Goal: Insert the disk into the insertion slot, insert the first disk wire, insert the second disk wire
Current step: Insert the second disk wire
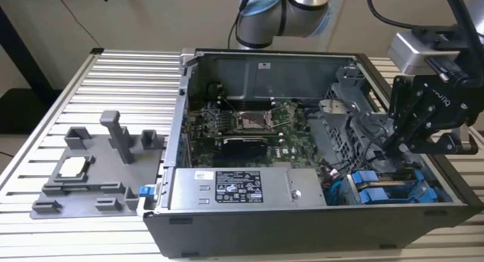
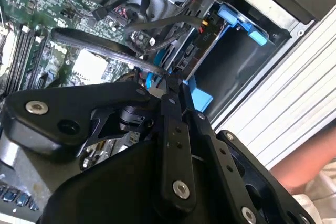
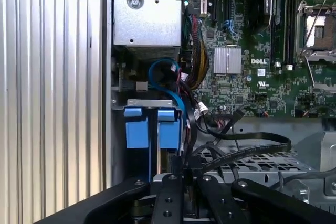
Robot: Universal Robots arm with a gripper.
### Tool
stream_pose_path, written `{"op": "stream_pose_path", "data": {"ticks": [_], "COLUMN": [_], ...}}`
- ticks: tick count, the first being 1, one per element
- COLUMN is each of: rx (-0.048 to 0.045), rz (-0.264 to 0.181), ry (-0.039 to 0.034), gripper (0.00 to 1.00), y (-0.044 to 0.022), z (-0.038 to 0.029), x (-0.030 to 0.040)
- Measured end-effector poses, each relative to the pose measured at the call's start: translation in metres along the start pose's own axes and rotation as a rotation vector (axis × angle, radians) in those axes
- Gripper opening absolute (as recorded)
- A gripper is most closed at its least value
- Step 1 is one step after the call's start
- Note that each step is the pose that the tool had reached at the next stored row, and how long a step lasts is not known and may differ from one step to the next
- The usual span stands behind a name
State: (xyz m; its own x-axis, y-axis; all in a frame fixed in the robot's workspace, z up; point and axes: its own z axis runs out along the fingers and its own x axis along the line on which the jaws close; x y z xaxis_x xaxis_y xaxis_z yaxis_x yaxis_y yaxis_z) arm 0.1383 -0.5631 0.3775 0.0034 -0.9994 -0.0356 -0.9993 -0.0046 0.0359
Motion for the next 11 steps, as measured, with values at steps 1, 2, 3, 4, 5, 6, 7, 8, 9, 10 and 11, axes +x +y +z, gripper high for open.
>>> {"op": "stream_pose_path", "data": {"ticks": [1, 2, 3, 4, 5, 6, 7, 8, 9, 10, 11], "rx": [-0.0042, -0.0075, -0.0100, -0.0117, -0.0125, -0.0132, -0.0132, -0.0133, -0.0133, -0.0133, -0.0133], "rz": [0.000, 0.000, 0.000, 0.000, 0.000, 0.000, 0.000, 0.000, 0.000, 0.000, 0.000], "ry": [-0.0004, -0.0008, -0.0017, -0.0036, -0.0066, -0.0087, -0.0100, -0.0100, -0.0099, -0.0099, -0.0099], "gripper": [0.16, 0.16, 0.16, 0.16, 0.16, 0.16, 0.16, 0.16, 0.16, 0.16, 0.16], "y": [-0.0018, -0.0034, -0.0049, -0.0063, -0.0074, -0.0083, -0.0085, -0.0085, -0.0085, -0.0085, -0.0085], "z": [0.0001, 0.0002, 0.0005, 0.0010, 0.0016, 0.0022, 0.0026, 0.0026, 0.0026, 0.0026, 0.0026], "x": [0.0014, 0.0030, 0.0049, 0.0068, 0.0087, 0.0101, 0.0106, 0.0106, 0.0106, 0.0106, 0.0106]}}
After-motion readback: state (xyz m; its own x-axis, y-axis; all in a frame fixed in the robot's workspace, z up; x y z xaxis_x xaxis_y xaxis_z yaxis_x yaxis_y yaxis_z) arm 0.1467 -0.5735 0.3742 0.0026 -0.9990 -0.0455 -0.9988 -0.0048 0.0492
